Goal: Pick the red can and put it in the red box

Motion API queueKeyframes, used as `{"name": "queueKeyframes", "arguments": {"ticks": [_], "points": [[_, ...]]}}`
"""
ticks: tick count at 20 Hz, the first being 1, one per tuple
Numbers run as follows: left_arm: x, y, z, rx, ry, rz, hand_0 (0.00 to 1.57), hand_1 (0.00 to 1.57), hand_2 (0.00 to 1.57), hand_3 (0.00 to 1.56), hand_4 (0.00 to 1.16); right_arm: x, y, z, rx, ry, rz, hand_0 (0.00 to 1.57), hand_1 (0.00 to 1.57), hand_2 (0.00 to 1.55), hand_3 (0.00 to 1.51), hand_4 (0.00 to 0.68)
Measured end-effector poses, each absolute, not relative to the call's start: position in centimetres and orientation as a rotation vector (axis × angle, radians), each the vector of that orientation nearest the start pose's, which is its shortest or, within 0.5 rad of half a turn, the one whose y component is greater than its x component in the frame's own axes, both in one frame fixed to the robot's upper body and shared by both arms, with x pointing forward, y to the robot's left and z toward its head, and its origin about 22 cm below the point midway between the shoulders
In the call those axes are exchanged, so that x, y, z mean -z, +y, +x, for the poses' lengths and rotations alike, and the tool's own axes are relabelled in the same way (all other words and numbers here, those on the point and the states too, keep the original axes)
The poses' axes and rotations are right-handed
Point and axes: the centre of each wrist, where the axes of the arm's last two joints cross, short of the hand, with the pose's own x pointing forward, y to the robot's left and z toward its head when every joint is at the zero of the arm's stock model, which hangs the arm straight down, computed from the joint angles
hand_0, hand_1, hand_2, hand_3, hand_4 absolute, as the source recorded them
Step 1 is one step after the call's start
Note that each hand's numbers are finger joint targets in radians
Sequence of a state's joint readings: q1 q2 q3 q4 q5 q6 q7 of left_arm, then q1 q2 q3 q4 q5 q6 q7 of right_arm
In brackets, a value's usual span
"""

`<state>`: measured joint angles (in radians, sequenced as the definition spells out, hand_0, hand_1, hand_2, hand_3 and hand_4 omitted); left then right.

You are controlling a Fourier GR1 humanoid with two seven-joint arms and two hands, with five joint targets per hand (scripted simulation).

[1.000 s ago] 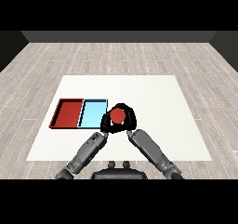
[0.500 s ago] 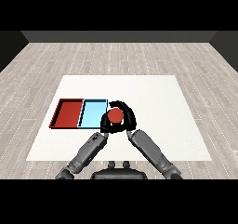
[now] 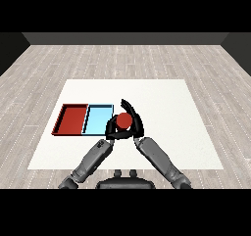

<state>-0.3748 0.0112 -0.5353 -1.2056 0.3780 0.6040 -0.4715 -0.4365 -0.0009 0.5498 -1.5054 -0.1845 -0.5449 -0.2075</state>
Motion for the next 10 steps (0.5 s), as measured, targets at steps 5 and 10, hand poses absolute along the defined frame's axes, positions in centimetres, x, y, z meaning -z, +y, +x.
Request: {"name": "queueKeyframes", "arguments": {"ticks": [5, 10], "points": [[0.2, 7.8, 28.5, -0.065, -1.890, -0.078, 1.57, 1.57, 1.57, 1.48, 1.13, -8.1, -6.5, 26.4, -0.040, -1.993, 0.264, 0.00, 0.00, 0.00, 0.00, 0.000], [0.4, 8.2, 27.9, -0.074, -1.895, -0.058, 1.57, 1.57, 1.57, 1.45, 1.13, -8.1, -8.1, 26.8, -0.008, -1.981, 0.284, 0.00, 0.00, 0.00, 0.00, 0.000]]}}
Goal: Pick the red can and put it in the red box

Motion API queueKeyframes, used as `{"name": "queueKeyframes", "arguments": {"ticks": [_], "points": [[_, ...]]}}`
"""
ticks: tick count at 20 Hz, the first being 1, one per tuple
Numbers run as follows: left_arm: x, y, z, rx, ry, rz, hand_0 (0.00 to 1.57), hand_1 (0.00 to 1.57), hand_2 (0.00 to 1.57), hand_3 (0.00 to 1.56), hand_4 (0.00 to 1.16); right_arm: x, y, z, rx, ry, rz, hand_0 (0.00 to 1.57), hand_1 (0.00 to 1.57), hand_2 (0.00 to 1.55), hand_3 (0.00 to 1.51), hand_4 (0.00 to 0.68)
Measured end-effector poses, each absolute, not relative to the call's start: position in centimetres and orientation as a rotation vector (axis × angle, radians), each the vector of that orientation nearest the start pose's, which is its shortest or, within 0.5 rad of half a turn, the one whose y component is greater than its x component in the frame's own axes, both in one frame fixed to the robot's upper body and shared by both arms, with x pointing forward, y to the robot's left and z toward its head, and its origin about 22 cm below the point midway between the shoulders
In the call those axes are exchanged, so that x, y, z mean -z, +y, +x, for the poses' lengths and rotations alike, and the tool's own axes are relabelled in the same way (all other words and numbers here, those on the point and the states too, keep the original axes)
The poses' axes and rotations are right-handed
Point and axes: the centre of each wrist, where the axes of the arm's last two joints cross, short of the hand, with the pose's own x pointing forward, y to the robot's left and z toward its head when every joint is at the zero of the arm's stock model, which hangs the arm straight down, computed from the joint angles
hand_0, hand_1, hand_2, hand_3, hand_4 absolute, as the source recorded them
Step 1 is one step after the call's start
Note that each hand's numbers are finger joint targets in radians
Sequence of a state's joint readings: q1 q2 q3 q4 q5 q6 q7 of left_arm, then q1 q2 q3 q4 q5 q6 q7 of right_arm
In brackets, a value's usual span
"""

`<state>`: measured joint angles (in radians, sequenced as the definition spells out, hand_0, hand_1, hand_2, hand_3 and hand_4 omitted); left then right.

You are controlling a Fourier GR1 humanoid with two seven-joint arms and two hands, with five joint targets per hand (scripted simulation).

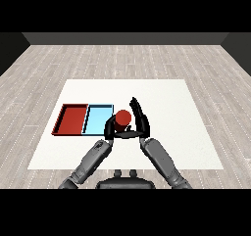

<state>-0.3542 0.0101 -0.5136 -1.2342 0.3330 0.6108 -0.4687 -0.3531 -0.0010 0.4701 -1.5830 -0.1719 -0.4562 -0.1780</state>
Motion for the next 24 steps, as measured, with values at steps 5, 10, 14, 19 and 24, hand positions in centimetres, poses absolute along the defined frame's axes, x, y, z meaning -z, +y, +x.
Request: {"name": "queueKeyframes", "arguments": {"ticks": [5, 10, 14, 19, 24], "points": [[-0.3, 9.2, 28.6, -0.085, -1.900, -0.030, 1.57, 1.57, 1.56, 1.47, 1.13, -8.3, -10.9, 25.6, 0.024, -2.013, 0.288, 0.00, 0.00, 0.00, 0.00, 0.000], [-1.8, 11.0, 29.4, -0.099, -1.916, 0.021, 1.57, 1.57, 1.57, 1.48, 1.14, -9.0, -14.4, 24.9, 0.086, -2.023, 0.296, 0.00, 0.00, 0.00, 0.00, 0.000], [-2.9, 14.0, 30.7, -0.111, -1.926, 0.096, 1.57, 1.57, 1.57, 1.48, 1.13, -9.1, -17.5, 23.9, 0.098, -2.032, 0.256, 0.00, 0.00, 0.00, 0.00, 0.000], [-4.3, 18.7, 32.1, -0.112, -1.918, 0.233, 1.57, 1.57, 1.57, 1.49, 1.11, -7.4, -21.2, 22.7, 0.130, -2.006, 0.193, 0.00, 0.00, 0.00, 0.00, 0.000], [-4.6, 25.1, 32.7, -0.047, -1.855, 0.425, 1.57, 1.57, 1.54, 1.47, 1.12, -5.8, -22.9, 22.1, 0.153, -1.982, 0.142, 0.00, 0.00, 0.00, 0.00, 0.000]]}}
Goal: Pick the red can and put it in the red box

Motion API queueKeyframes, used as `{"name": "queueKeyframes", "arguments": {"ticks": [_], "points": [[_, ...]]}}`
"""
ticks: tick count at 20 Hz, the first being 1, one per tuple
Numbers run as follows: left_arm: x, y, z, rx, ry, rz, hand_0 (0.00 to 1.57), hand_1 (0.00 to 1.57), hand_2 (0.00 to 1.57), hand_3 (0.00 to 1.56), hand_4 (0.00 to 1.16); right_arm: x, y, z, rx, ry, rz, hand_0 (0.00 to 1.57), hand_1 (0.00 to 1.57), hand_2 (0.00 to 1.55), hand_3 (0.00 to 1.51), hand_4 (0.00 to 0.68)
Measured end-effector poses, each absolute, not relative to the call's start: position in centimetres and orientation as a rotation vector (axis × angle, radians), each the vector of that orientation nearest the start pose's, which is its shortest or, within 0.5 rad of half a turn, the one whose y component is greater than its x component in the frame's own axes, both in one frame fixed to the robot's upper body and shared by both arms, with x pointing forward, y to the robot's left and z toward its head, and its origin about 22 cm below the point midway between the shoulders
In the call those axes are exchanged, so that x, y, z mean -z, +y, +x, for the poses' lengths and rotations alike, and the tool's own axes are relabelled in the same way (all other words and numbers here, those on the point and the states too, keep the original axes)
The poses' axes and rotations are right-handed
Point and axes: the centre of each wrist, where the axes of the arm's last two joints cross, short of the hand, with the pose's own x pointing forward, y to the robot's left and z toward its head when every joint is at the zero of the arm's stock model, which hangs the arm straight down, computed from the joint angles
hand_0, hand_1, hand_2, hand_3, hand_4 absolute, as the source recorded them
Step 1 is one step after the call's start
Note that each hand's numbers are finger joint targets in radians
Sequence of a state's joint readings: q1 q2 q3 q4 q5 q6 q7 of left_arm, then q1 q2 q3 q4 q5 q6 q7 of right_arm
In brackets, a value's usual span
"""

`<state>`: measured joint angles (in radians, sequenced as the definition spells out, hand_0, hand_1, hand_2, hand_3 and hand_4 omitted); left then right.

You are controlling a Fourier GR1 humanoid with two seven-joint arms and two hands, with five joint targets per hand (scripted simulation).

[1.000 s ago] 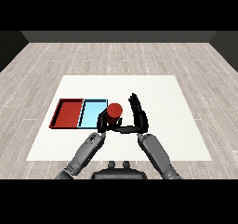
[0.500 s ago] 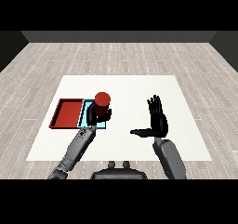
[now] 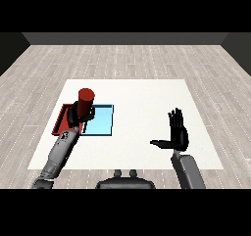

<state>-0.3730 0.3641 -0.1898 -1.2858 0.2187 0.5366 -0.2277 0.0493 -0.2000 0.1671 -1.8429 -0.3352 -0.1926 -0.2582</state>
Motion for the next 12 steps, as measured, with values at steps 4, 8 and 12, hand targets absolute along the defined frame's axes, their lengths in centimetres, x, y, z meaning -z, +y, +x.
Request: {"name": "queueKeyframes", "arguments": {"ticks": [4, 8, 12], "points": [[-4.3, 29.6, 33.8, 0.009, -1.713, 0.570, 1.57, 1.57, 1.56, 1.51, 1.08, -5.4, -23.7, 21.7, 0.170, -1.957, 0.141, 0.00, 0.00, 0.00, 0.00, 0.000], [-1.7, 33.6, 33.8, 0.061, -1.534, 0.699, 1.57, 1.57, 1.55, 1.47, 1.05, -4.6, -23.7, 22.3, 0.179, -1.935, 0.121, 0.00, 0.00, 0.00, 0.00, 0.000], [0.2, 37.3, 33.6, 0.095, -1.328, 0.806, 1.23, 1.23, 1.15, 1.07, 0.92, -4.0, -24.1, 23.1, 0.187, -1.936, 0.120, 0.00, 0.00, 0.00, 0.00, 0.000]]}}
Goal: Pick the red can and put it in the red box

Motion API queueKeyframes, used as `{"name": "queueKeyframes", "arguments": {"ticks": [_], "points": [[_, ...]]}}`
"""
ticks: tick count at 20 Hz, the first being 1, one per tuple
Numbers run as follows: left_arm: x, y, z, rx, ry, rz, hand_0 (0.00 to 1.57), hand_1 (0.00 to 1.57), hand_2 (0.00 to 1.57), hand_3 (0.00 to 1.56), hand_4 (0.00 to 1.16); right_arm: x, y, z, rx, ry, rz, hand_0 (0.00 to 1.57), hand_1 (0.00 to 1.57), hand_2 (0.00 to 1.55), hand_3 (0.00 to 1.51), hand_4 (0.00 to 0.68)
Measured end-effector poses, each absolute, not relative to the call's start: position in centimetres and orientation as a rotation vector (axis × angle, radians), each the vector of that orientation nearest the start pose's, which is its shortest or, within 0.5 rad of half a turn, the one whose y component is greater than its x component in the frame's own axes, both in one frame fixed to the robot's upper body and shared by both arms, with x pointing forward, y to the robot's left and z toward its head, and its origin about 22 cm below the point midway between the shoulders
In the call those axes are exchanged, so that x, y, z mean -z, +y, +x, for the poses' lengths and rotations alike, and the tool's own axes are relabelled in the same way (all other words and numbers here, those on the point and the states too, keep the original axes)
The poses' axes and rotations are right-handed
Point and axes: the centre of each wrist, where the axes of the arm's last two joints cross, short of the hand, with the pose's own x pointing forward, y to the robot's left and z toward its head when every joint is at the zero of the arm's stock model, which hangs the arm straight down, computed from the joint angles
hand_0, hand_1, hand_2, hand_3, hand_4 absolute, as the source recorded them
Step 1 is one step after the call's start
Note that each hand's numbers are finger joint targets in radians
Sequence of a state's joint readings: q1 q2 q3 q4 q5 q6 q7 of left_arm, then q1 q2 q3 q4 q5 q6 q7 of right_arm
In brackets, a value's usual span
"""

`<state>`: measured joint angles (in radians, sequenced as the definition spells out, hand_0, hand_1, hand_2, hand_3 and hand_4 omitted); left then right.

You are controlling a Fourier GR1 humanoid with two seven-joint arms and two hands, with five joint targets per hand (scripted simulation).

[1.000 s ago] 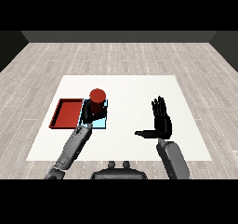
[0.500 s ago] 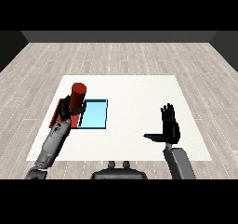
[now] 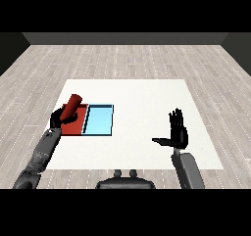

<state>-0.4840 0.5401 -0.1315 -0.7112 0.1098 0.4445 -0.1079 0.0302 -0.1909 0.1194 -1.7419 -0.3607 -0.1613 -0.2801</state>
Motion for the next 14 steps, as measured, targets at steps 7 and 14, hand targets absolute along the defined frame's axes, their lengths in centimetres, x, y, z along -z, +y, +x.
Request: {"name": "queueKeyframes", "arguments": {"ticks": [7, 14], "points": [[3.9, 39.5, 32.7, 0.154, -1.034, 0.871, 0.92, 0.92, 0.88, 0.00, 0.71, -2.3, -23.9, 24.2, 0.179, -1.928, 0.091, 0.00, 0.00, 0.00, 0.00, 0.000], [5.6, 39.8, 32.0, 0.275, -0.905, 0.789, 0.00, 0.00, 0.00, 0.00, 0.00, -1.6, -23.8, 25.7, 0.179, -1.940, 0.090, 0.00, 0.00, 0.00, 0.00, 0.000]]}}
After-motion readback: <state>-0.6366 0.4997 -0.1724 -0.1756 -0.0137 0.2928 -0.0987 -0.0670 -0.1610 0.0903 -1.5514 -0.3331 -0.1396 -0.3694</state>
